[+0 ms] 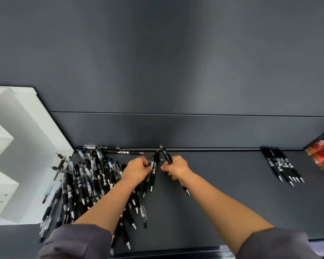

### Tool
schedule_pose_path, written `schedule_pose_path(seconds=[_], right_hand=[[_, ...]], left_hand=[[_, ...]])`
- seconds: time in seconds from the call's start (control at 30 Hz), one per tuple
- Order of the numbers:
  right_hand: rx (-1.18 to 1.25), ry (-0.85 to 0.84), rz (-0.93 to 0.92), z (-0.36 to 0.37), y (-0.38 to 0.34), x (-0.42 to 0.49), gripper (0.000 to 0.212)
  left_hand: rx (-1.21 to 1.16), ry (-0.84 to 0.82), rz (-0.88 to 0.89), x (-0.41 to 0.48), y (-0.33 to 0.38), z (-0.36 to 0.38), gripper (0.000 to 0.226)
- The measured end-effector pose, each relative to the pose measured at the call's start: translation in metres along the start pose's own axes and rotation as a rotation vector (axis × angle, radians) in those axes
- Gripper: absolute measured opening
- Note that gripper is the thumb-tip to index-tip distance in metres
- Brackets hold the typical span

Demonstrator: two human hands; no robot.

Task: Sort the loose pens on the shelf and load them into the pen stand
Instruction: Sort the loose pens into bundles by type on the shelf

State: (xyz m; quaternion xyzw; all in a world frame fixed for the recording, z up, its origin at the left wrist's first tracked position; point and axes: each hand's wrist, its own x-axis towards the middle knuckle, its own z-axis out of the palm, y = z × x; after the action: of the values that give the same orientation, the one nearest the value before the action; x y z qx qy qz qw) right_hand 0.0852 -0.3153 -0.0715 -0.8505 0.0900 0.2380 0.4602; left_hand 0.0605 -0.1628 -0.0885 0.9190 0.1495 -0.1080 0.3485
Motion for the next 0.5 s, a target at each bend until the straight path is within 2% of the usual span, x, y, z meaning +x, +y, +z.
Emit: schedule_pose_path(seconds=[0.1, 0.23, 0.33, 0.43, 0.5], right_hand=[[-0.056, -0.019, 0.024, 0.022, -0.004, 0.006, 0.01], [-0.037, -0.031, 0.064, 0.043, -0.011, 0.011, 0.014], [0.047, -0.046, 0.084, 0.041, -0.012, 0.011, 0.014], [0.168, -0.029, 0.032, 0.027, -0.01, 0.009, 0.008], [0.206, 0.005, 0.014, 0.013, -0.005, 0.008, 0.007]], left_hand=[[0.159, -0.05, 0.011, -0.004, 0.001, 0.005, 0.021], [0.253, -0.085, 0.001, -0.004, 0.007, 0.008, 0.022], [0.047, -0.144, -0.03, 0.0, 0.007, 0.005, 0.014], [-0.226, -0.124, -0.017, 0.001, 0.01, 0.003, 0.023], [-0.291, -0.105, -0.009, 0.002, 0.015, 0.004, 0.013]])
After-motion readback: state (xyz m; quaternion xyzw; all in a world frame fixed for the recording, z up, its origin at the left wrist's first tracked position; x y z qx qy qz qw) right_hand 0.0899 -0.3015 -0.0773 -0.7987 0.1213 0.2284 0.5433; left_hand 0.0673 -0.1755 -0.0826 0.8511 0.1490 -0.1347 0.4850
